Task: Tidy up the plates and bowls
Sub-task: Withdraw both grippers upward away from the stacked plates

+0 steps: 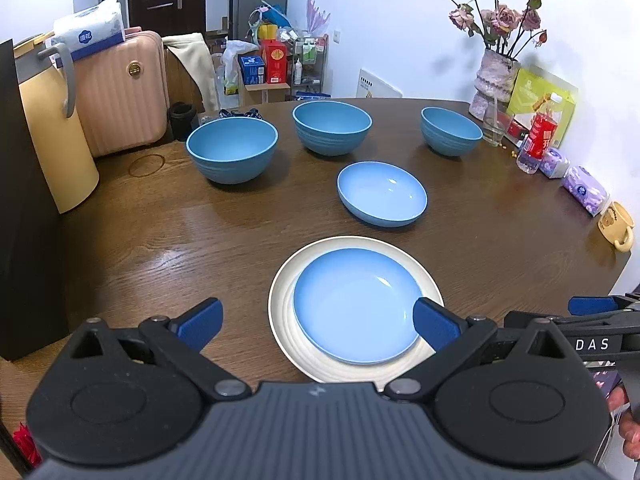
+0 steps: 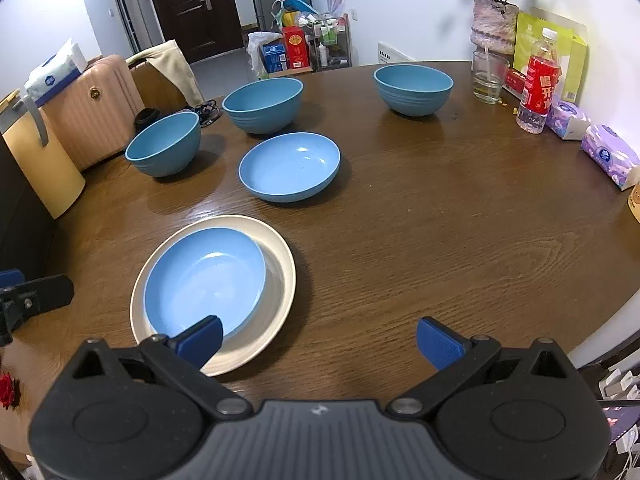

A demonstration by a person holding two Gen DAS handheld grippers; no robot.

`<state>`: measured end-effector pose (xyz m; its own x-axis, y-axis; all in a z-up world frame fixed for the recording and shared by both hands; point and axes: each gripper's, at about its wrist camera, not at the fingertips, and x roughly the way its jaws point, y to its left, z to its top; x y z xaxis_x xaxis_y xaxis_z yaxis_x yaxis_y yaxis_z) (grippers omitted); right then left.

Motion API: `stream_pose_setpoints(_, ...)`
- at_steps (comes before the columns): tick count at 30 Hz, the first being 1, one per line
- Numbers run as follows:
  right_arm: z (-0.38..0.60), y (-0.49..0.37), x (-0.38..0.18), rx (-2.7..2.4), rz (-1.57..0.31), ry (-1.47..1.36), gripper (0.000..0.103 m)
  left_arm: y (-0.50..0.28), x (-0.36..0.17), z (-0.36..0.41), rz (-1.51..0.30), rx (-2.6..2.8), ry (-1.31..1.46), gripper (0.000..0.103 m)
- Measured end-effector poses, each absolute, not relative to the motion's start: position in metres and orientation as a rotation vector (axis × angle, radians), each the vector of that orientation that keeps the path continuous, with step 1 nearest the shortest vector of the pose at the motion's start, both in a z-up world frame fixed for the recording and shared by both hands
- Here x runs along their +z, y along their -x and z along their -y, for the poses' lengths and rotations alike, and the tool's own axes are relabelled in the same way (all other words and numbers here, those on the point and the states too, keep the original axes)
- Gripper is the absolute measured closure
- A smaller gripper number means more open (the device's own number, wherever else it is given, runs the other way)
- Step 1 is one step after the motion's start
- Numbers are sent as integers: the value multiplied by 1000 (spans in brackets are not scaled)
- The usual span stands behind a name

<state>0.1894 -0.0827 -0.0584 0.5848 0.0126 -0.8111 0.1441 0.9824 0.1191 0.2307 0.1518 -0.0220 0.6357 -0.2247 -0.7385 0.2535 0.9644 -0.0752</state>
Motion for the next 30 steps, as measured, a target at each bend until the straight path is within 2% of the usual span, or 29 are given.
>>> stream_pose_setpoints(30, 85, -241, -71, -2, -995, -128, 0, -262, -32, -152, -843, -223, 64, 0)
